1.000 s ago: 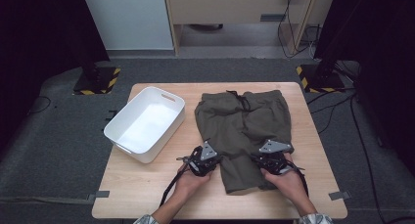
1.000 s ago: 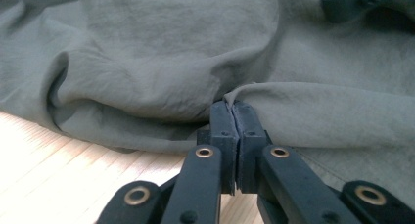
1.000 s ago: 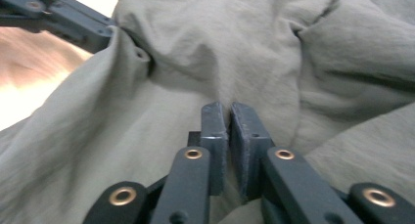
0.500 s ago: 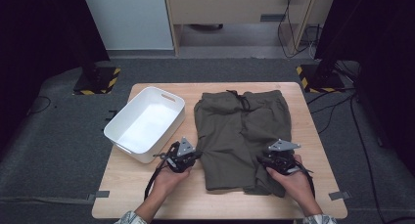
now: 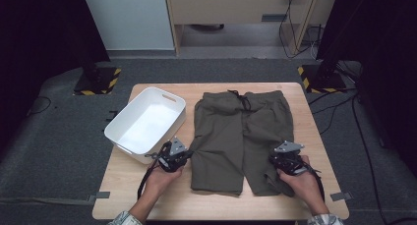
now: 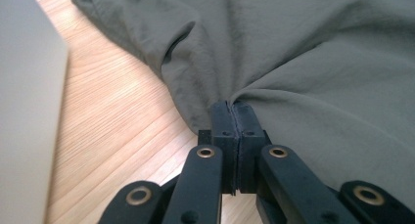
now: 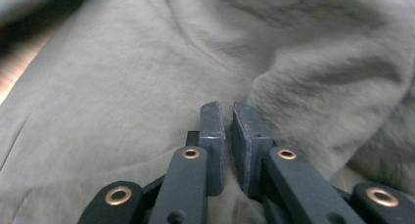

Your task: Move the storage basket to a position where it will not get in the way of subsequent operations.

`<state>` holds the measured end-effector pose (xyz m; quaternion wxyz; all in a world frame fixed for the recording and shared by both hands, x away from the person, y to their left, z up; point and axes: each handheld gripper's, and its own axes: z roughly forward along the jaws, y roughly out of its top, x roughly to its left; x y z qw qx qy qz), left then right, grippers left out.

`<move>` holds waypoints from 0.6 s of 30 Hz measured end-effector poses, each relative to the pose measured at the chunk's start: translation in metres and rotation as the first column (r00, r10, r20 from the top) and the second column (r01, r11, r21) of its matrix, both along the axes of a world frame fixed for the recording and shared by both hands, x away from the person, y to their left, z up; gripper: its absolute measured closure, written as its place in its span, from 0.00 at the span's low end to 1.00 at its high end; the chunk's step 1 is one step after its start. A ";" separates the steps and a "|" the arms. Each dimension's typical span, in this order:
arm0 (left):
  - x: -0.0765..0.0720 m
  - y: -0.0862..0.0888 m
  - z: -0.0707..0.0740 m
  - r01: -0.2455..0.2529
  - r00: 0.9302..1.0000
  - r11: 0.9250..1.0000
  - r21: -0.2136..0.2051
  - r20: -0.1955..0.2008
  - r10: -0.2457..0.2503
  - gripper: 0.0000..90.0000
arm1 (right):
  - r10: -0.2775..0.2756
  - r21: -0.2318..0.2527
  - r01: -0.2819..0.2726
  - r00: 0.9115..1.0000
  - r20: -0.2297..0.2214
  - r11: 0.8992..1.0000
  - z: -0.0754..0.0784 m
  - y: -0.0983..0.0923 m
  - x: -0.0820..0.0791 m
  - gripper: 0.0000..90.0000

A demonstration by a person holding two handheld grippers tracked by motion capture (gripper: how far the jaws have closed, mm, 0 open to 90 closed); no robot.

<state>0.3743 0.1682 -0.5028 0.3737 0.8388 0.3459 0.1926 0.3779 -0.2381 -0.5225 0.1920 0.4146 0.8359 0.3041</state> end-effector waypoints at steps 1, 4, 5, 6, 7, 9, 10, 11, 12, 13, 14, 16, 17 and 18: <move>0.000 0.001 0.000 -0.003 1.000 1.000 -0.001 0.001 0.003 0.99 | -0.007 0.004 0.007 1.000 -0.001 1.000 0.000 -0.003 0.001 0.92; -0.001 0.001 0.000 -0.008 1.000 1.000 -0.021 0.004 0.008 0.96 | -0.023 0.029 0.022 1.000 0.011 0.999 0.002 -0.007 0.000 0.85; -0.002 0.000 0.000 -0.003 1.000 0.999 -0.032 0.012 0.004 0.92 | -0.015 0.052 0.014 1.000 0.019 0.999 0.004 -0.005 -0.002 0.82; -0.003 -0.002 0.000 0.000 1.000 0.999 -0.032 0.016 0.000 0.87 | -0.001 0.081 -0.002 0.999 0.032 0.997 0.008 -0.002 -0.005 0.80; -0.004 -0.003 -0.001 -0.002 1.000 0.999 -0.033 0.024 0.003 0.83 | 0.007 0.095 -0.011 0.999 0.045 0.995 0.010 0.001 -0.006 0.80; -0.007 -0.005 -0.001 -0.003 1.000 0.999 -0.039 0.020 0.004 0.74 | 0.042 0.146 -0.051 0.997 0.066 0.988 0.017 0.011 -0.011 0.79; -0.008 -0.005 -0.001 -0.006 1.000 0.999 -0.040 0.022 0.007 0.70 | 0.061 0.169 -0.073 0.995 0.076 0.983 0.020 0.017 -0.012 0.78; -0.010 -0.005 -0.001 -0.009 1.000 0.999 -0.044 0.018 0.009 0.67 | 0.078 0.188 -0.091 0.994 0.078 0.978 0.022 0.022 -0.014 0.78; -0.012 -0.005 0.000 -0.010 1.000 0.999 -0.052 0.016 0.011 0.63 | 0.100 0.204 -0.116 0.991 0.085 0.972 0.023 0.029 -0.015 0.78; -0.014 -0.004 0.001 -0.008 1.000 0.998 -0.058 0.016 0.009 0.60 | 0.127 0.209 -0.142 0.988 0.084 0.967 0.024 0.034 -0.016 0.77; -0.015 -0.004 0.002 -0.008 1.000 0.998 -0.063 0.018 0.010 0.58 | 0.147 0.209 -0.161 0.986 0.081 0.965 0.024 0.040 -0.017 0.77; -0.021 -0.002 0.005 -0.005 1.000 0.997 -0.081 0.025 0.007 0.56 | 0.171 0.215 -0.183 0.983 0.070 0.960 0.022 0.048 -0.019 0.74; -0.025 -0.002 0.006 0.003 1.000 0.996 -0.085 0.026 -0.001 0.55 | 0.184 0.221 -0.194 0.981 0.065 0.956 0.021 0.051 -0.020 0.73; -0.027 -0.002 0.007 0.009 1.000 0.996 -0.087 0.025 -0.006 0.54 | 0.195 0.229 -0.205 0.979 0.063 0.952 0.020 0.054 -0.020 0.72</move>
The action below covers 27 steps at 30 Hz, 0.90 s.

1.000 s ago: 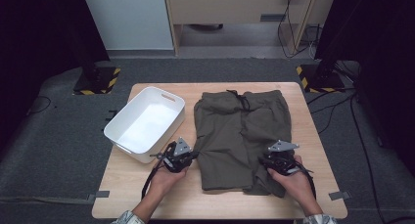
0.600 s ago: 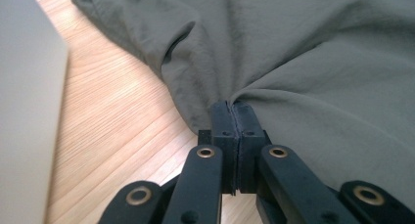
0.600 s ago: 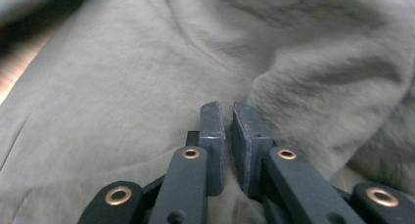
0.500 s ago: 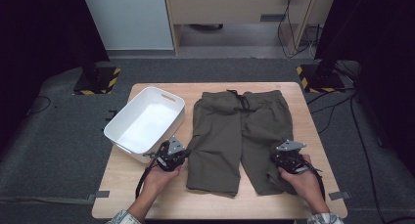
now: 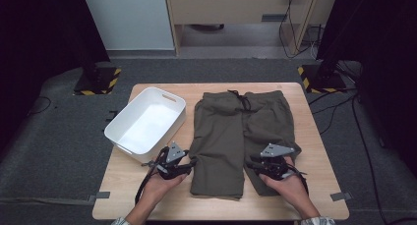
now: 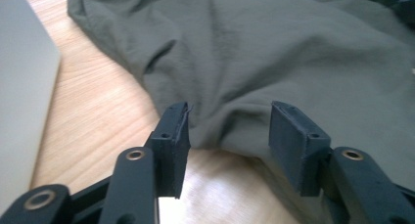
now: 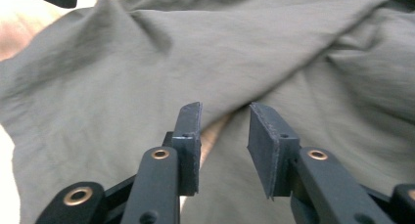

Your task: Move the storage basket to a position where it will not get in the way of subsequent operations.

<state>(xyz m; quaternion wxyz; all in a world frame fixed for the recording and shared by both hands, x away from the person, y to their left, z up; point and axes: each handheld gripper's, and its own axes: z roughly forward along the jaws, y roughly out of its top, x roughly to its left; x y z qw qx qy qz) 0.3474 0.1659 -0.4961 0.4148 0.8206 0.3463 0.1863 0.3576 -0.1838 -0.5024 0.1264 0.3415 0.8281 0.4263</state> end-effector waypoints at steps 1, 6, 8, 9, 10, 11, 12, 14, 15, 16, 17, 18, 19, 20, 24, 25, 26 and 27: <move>-0.003 0.000 0.000 0.003 1.000 1.000 -0.003 0.000 -0.003 0.52 | 0.006 0.003 -0.006 1.000 -0.007 1.000 0.000 0.001 0.000 0.70; -0.015 -0.008 -0.003 0.037 0.999 0.999 -0.005 -0.022 -0.037 0.40 | 0.024 0.023 -0.023 0.999 -0.038 0.999 -0.006 0.008 -0.001 0.62; -0.016 -0.012 -0.006 0.041 0.999 0.999 0.011 -0.027 -0.041 0.36 | 0.015 0.012 -0.014 0.999 -0.045 1.000 -0.009 0.012 -0.002 0.54; -0.017 -0.014 -0.007 0.046 0.998 0.999 0.014 -0.034 -0.046 0.34 | 0.018 0.002 -0.017 0.998 -0.054 1.000 -0.011 0.014 -0.002 0.52; -0.017 -0.016 -0.009 0.054 0.998 0.998 0.019 -0.042 -0.053 0.33 | 0.024 -0.004 -0.024 0.998 -0.052 1.000 -0.012 0.016 -0.003 0.51; -0.017 -0.018 -0.011 0.058 0.997 0.998 0.032 -0.044 -0.056 0.33 | 0.028 -0.010 -0.028 0.998 -0.049 1.000 -0.014 0.017 -0.004 0.51; -0.017 -0.020 -0.012 0.062 0.997 0.997 0.041 -0.046 -0.060 0.35 | 0.034 -0.021 -0.035 0.998 -0.050 0.999 -0.014 0.019 -0.006 0.54; -0.017 -0.023 -0.015 0.078 0.996 0.994 0.074 -0.059 -0.074 0.41 | 0.042 -0.035 -0.043 0.998 -0.039 0.998 -0.014 0.020 -0.008 0.64; -0.017 -0.025 -0.016 0.083 0.995 0.993 0.088 -0.064 -0.078 0.45 | 0.044 -0.037 -0.045 0.998 -0.034 0.998 -0.013 0.020 -0.008 0.70; -0.017 -0.026 -0.017 0.089 0.994 0.991 0.105 -0.067 -0.082 0.50 | 0.041 -0.036 -0.042 0.999 -0.031 0.998 -0.013 0.020 -0.008 0.77; -0.017 -0.027 -0.018 0.097 0.994 0.988 0.116 -0.070 -0.089 0.56 | 0.045 -0.030 -0.046 0.998 -0.034 0.998 -0.013 0.019 -0.008 0.81; -0.017 -0.028 -0.019 0.096 0.994 0.987 0.128 -0.071 -0.088 0.61 | 0.048 -0.026 -0.049 0.998 -0.043 0.998 -0.013 0.020 -0.007 0.85; -0.015 -0.028 -0.020 0.100 0.993 0.986 0.131 -0.076 -0.090 0.67 | 0.052 -0.032 -0.054 0.998 -0.044 0.998 -0.013 0.020 -0.007 0.89; -0.014 -0.028 -0.021 0.099 0.993 0.987 0.129 -0.084 -0.089 0.73 | 0.052 -0.038 -0.054 0.997 -0.050 0.998 -0.013 0.020 -0.006 0.92; -0.009 -0.029 -0.023 0.095 0.992 0.986 0.136 -0.092 -0.083 0.89 | 0.049 -0.049 -0.051 0.997 -0.056 0.997 -0.015 0.020 -0.004 0.99; -0.009 -0.029 -0.022 0.095 0.992 0.986 0.133 -0.091 -0.084 0.92 | 0.048 -0.049 -0.051 0.997 -0.052 0.998 -0.014 0.020 -0.003 1.00; -0.008 -0.030 -0.021 0.095 0.993 0.987 0.132 -0.087 -0.084 0.93 | 0.053 -0.046 -0.056 0.997 -0.054 0.997 -0.014 0.019 -0.003 1.00; -0.008 -0.030 -0.020 0.095 0.993 0.987 0.126 -0.083 -0.085 0.94 | 0.054 -0.043 -0.056 0.997 -0.049 0.998 -0.013 0.019 -0.003 1.00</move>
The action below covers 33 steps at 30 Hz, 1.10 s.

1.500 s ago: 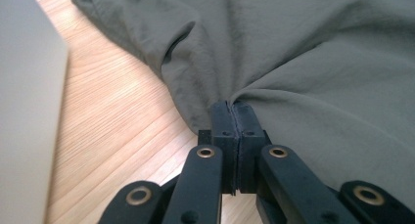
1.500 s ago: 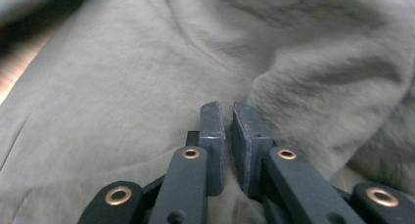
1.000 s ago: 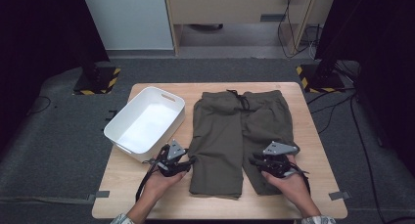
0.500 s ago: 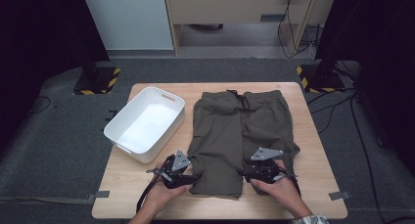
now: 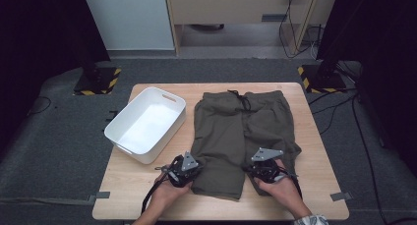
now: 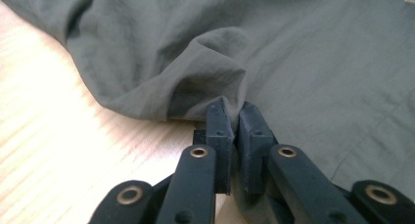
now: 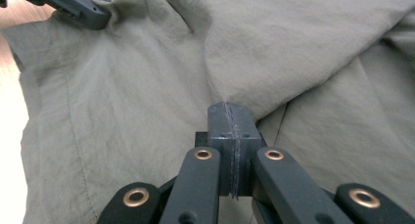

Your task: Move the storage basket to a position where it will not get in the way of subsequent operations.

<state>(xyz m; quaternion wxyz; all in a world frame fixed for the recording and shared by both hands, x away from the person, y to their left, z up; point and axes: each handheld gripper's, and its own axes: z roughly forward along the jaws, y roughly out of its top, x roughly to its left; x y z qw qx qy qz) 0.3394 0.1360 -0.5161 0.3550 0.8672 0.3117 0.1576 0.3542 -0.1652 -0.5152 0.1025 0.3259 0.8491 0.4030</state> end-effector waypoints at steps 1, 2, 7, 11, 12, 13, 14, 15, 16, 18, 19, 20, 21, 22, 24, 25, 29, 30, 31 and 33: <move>0.000 0.000 0.002 0.002 1.000 1.000 -0.010 0.005 -0.002 0.94 | 0.000 0.004 0.000 1.000 0.004 1.000 0.001 -0.001 0.000 1.00; 0.000 0.000 0.004 0.002 1.000 1.000 -0.018 0.009 -0.002 0.94 | 0.000 0.010 0.000 1.000 0.003 1.000 0.003 -0.001 0.000 1.00; 0.001 0.002 0.020 0.000 0.999 0.997 -0.081 0.033 0.003 0.96 | -0.007 0.039 0.006 0.999 0.034 0.999 0.014 -0.006 0.000 1.00; 0.000 0.000 0.038 0.004 0.999 0.989 -0.148 0.054 0.004 0.97 | -0.020 0.059 0.017 0.998 0.063 0.998 0.031 -0.013 0.002 1.00; 0.000 -0.002 0.044 0.010 0.998 0.987 -0.158 0.064 0.000 0.97 | -0.025 0.058 0.021 0.997 0.067 0.998 0.034 -0.014 0.002 1.00; -0.001 -0.002 0.047 0.014 0.997 0.987 -0.163 0.071 -0.002 0.98 | -0.027 0.061 0.022 0.997 0.078 0.998 0.040 -0.016 0.003 1.00; -0.001 -0.003 0.051 0.016 0.997 0.985 -0.172 0.073 -0.004 0.98 | -0.026 0.061 0.021 0.996 0.083 0.998 0.044 -0.017 0.003 1.00; -0.001 -0.005 0.054 0.016 0.997 0.983 -0.181 0.076 -0.002 0.98 | -0.031 0.063 0.025 0.995 0.093 0.998 0.050 -0.017 0.003 1.00; -0.001 -0.006 0.058 0.018 0.997 0.982 -0.190 0.080 -0.003 0.98 | -0.033 0.064 0.027 0.994 0.102 0.998 0.056 -0.018 0.004 1.00; 0.000 -0.007 0.066 0.020 0.996 0.978 -0.207 0.091 -0.001 0.98 | -0.031 0.053 0.025 0.992 0.122 0.998 0.069 -0.018 0.005 1.00; 0.000 -0.007 0.069 0.019 0.996 0.976 -0.215 0.092 0.001 0.98 | -0.031 0.046 0.025 0.991 0.133 0.999 0.078 -0.017 0.005 1.00; 0.001 -0.006 0.073 0.017 0.995 0.974 -0.227 0.095 0.005 0.98 | -0.030 0.042 0.025 0.990 0.139 0.999 0.083 -0.016 0.005 1.00; 0.001 -0.005 0.076 0.017 0.995 0.972 -0.232 0.099 0.006 0.98 | -0.028 0.036 0.023 0.989 0.145 0.999 0.090 -0.015 0.006 1.00; 0.002 -0.005 0.078 0.016 0.995 0.974 -0.226 0.099 0.007 0.98 | -0.026 0.029 0.022 0.988 0.150 0.999 0.096 -0.013 0.006 1.00; 0.002 -0.001 0.077 0.020 0.995 0.982 -0.186 0.102 -0.001 0.98 | -0.028 0.025 0.025 0.988 0.154 0.999 0.101 -0.009 0.006 1.00; 0.001 0.003 0.074 0.018 0.995 0.987 -0.158 0.100 -0.002 0.98 | -0.022 0.022 0.019 0.989 0.146 1.000 0.099 -0.004 0.006 1.00; 0.000 0.028 0.046 -0.030 0.999 0.996 -0.089 0.042 0.034 0.98 | 0.010 0.010 -0.011 0.996 0.092 1.000 0.069 0.021 0.009 1.00; -0.001 0.034 0.041 -0.043 0.999 0.995 -0.086 0.027 0.045 0.98 | 0.018 0.007 -0.019 0.997 0.073 1.000 0.060 0.028 0.010 1.00; -0.001 0.040 0.037 -0.052 0.999 0.995 -0.087 0.012 0.053 0.98 | 0.025 0.003 -0.025 0.998 0.060 1.000 0.051 0.034 0.011 1.00; -0.001 0.047 0.033 -0.063 0.998 0.995 -0.080 -0.003 0.063 0.98 | 0.039 0.001 -0.039 0.999 0.031 0.999 0.034 0.046 0.012 0.97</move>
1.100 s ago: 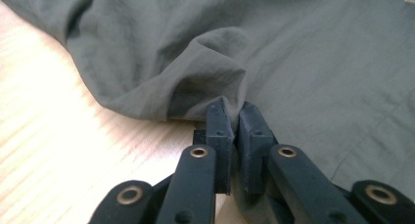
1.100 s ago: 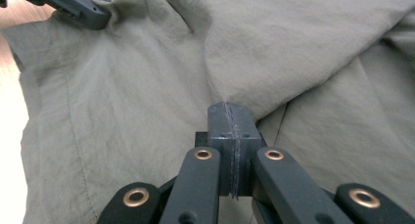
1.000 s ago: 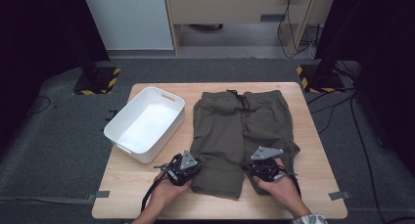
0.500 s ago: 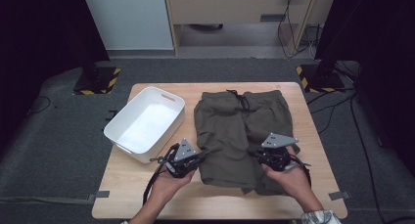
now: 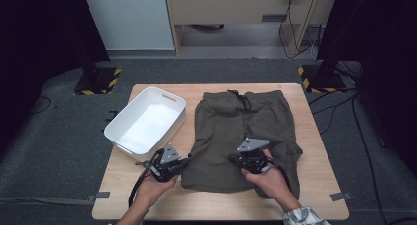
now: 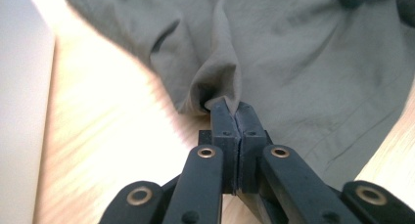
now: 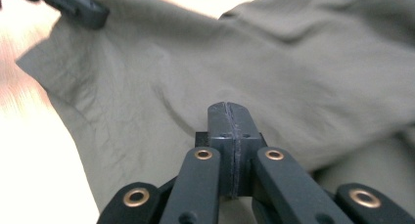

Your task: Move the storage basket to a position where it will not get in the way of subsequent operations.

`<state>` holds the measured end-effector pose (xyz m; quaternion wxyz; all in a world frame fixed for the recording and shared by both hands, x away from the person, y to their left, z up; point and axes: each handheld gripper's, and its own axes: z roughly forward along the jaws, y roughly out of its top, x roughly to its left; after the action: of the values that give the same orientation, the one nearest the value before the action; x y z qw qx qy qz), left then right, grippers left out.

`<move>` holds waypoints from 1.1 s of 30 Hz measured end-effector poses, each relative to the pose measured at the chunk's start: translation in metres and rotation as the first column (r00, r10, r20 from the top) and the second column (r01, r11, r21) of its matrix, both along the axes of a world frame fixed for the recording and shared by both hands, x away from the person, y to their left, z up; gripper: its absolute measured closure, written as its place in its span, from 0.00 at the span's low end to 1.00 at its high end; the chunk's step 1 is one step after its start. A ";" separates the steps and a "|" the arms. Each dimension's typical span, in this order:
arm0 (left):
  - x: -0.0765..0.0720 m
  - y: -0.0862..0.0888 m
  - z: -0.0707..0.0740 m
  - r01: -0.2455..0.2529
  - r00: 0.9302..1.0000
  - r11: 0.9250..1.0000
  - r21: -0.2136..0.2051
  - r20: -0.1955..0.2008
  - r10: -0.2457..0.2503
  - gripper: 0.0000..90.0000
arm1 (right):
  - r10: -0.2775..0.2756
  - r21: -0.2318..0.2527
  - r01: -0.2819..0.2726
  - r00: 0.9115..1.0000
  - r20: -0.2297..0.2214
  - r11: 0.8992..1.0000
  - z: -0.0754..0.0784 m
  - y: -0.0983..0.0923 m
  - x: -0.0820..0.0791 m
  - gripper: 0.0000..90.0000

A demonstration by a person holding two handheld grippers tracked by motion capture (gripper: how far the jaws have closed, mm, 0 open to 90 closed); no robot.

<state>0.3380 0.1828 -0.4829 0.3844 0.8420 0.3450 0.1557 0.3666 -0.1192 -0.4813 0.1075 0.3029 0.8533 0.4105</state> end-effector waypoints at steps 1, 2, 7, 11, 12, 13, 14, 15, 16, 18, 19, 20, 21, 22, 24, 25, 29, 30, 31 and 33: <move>0.000 0.002 -0.002 0.002 1.000 1.000 0.016 -0.001 -0.002 0.98 | 0.004 0.002 -0.004 1.000 -0.003 1.000 -0.004 0.003 0.000 0.93; 0.000 0.003 -0.004 0.002 1.000 1.000 0.026 -0.002 -0.002 0.98 | 0.006 0.000 -0.006 1.000 -0.003 1.000 -0.007 0.005 0.001 0.88; 0.003 0.008 -0.010 -0.010 1.000 1.000 0.019 -0.011 0.010 0.98 | -0.032 0.054 0.030 0.999 0.037 0.998 0.002 -0.010 -0.002 0.63; 0.003 0.009 -0.010 -0.023 1.000 1.000 0.013 0.001 0.023 0.97 | -0.093 0.066 0.089 0.994 0.053 0.994 0.003 -0.034 -0.005 0.51; 0.004 0.010 -0.011 -0.025 1.000 1.000 0.016 0.000 0.025 0.97 | -0.100 0.068 0.097 0.994 0.046 0.993 0.000 -0.038 -0.007 0.52; 0.005 0.010 -0.012 -0.028 1.000 0.999 0.018 -0.004 0.028 0.97 | -0.102 0.066 0.099 0.994 0.040 0.993 -0.004 -0.042 -0.008 0.52; 0.006 0.011 -0.012 -0.029 1.000 0.999 0.018 -0.005 0.030 0.97 | -0.103 0.062 0.101 0.994 0.028 0.993 -0.010 -0.043 -0.009 0.53; 0.006 0.012 -0.012 -0.034 0.999 0.999 0.017 -0.005 0.034 0.97 | -0.101 0.058 0.100 0.995 0.021 0.993 -0.013 -0.043 -0.010 0.53; 0.006 0.012 -0.011 -0.035 0.999 0.999 0.016 -0.005 0.035 0.97 | -0.093 0.046 0.093 0.996 0.002 0.995 -0.018 -0.041 -0.011 0.53; 0.006 0.013 -0.010 -0.039 0.999 0.999 0.011 0.002 0.039 0.97 | -0.077 0.045 0.077 0.997 -0.017 0.996 -0.021 -0.036 -0.012 0.53; 0.006 0.014 -0.010 -0.040 0.999 0.999 0.009 0.004 0.040 0.97 | -0.064 0.039 0.064 0.998 -0.017 0.997 -0.024 -0.032 -0.012 0.54; 0.006 0.014 -0.010 -0.039 0.999 0.999 0.009 0.005 0.039 0.97 | -0.060 0.033 0.061 0.998 -0.026 0.998 -0.025 -0.028 -0.012 0.56; 0.006 0.014 -0.010 -0.040 0.999 0.999 0.009 0.006 0.040 0.97 | -0.056 0.011 0.056 0.998 -0.032 0.998 -0.028 -0.023 -0.011 0.66; 0.006 0.014 -0.009 -0.040 0.999 0.999 0.008 0.006 0.040 0.97 | -0.053 -0.016 0.052 0.998 -0.029 0.999 -0.031 -0.019 -0.011 0.74; 0.006 0.015 -0.009 -0.042 0.999 0.999 0.004 0.007 0.042 0.97 | -0.048 -0.048 0.046 0.998 -0.037 0.998 -0.034 -0.015 -0.010 0.91; 0.006 0.016 -0.009 -0.043 0.999 0.999 0.002 0.007 0.043 0.97 | -0.054 -0.061 0.051 0.998 -0.038 0.997 -0.035 -0.013 -0.010 0.94; 0.004 0.022 -0.003 -0.073 0.997 0.997 -0.016 0.035 0.074 0.97 | -0.058 -0.070 0.055 0.997 -0.041 0.996 -0.030 -0.009 -0.020 0.98; 0.004 0.024 -0.002 -0.080 0.996 0.997 -0.017 0.040 0.080 0.97 | -0.055 -0.056 0.052 0.997 -0.052 0.997 -0.027 -0.007 -0.026 0.98; 0.004 0.027 0.000 -0.090 0.995 0.996 -0.017 0.049 0.091 0.97 | -0.048 -0.044 0.045 0.997 -0.053 0.998 -0.025 -0.006 -0.030 0.98; 0.003 0.029 0.001 -0.093 0.994 0.995 -0.023 0.048 0.094 0.97 | -0.015 -0.030 0.014 0.998 -0.060 0.999 -0.023 -0.001 -0.041 0.97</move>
<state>0.3406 0.2121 -0.4820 0.3939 0.8167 0.3761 0.1907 0.3259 -0.1200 -0.5046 0.0890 0.3197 0.8598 0.3880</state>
